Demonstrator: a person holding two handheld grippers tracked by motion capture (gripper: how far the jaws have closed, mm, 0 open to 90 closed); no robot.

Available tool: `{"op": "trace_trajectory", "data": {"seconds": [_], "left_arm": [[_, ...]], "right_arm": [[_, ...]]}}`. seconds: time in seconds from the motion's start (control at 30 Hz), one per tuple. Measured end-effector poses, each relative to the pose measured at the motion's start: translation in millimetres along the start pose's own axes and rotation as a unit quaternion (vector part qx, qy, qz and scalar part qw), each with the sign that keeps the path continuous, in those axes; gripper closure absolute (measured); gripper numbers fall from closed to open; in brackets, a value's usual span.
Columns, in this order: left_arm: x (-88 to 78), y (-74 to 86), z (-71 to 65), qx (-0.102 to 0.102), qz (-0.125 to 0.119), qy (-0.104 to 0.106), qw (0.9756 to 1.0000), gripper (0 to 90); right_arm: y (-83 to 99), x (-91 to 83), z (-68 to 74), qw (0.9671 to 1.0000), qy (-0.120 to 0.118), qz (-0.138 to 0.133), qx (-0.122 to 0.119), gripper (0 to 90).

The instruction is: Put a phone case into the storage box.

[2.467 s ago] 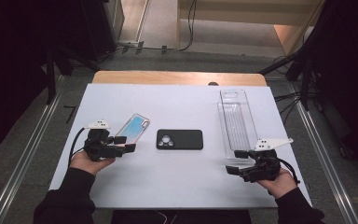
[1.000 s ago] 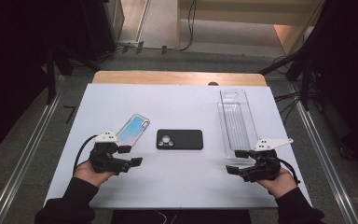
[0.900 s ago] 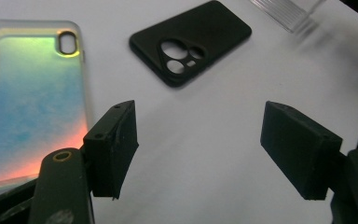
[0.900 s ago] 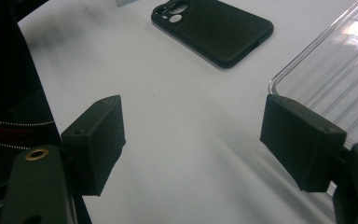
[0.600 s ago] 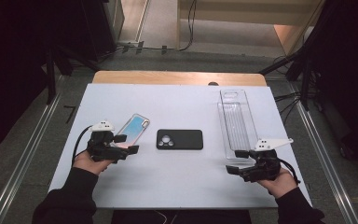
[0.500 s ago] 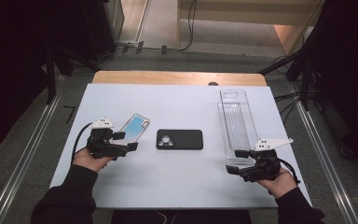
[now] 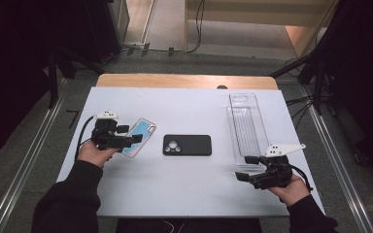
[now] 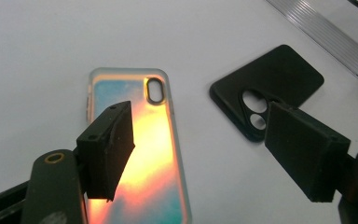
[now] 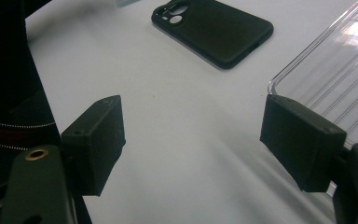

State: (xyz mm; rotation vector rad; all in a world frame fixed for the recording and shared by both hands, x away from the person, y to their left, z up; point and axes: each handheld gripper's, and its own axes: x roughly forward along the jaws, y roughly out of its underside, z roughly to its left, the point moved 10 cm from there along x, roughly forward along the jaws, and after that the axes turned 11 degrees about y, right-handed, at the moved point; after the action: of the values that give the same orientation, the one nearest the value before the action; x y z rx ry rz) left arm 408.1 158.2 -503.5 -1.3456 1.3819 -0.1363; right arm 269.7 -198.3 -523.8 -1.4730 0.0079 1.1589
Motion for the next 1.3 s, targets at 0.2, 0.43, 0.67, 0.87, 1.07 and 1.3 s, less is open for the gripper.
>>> {"op": "trace_trajectory", "data": {"seconds": [0.2, 0.43, 0.67, 0.87, 1.07, 1.3], "left_arm": [[1.8, -9.9, 16.3, 0.0, -0.004, -0.019, 0.9998, 24.2], [9.6, -15.0, 25.4, 0.0, -0.005, -0.016, 0.9999, 8.7], [10.5, -15.5, 27.8, -0.015, -0.013, -0.019, 0.9996, 0.0], [14.5, -11.7, 30.6, 0.001, -0.009, -0.036, 0.9993, 0.0], [21.8, -4.2, 35.5, -0.001, 0.001, -0.044, 0.999, 0.0], [31.9, 5.1, 39.3, 0.008, 0.02, -0.051, 0.9984, 0.0]], "right_arm": [[0.2, 0.3, 0.2, 1.0, 0.0, 0.001, 0.0, 19.8], [0.3, 0.4, -0.3, 1.0, 0.0, 0.002, 0.002, 19.8], [0.7, 0.7, -0.1, 1.0, 0.0, 0.004, 0.001, 19.8], [0.6, 0.7, 0.5, 1.0, -0.002, 0.003, 0.0, 19.8], [0.5, 0.5, 0.6, 1.0, -0.002, 0.003, -0.001, 19.8], [0.8, 0.5, 1.0, 1.0, -0.002, 0.004, 0.0, 19.8]]}}
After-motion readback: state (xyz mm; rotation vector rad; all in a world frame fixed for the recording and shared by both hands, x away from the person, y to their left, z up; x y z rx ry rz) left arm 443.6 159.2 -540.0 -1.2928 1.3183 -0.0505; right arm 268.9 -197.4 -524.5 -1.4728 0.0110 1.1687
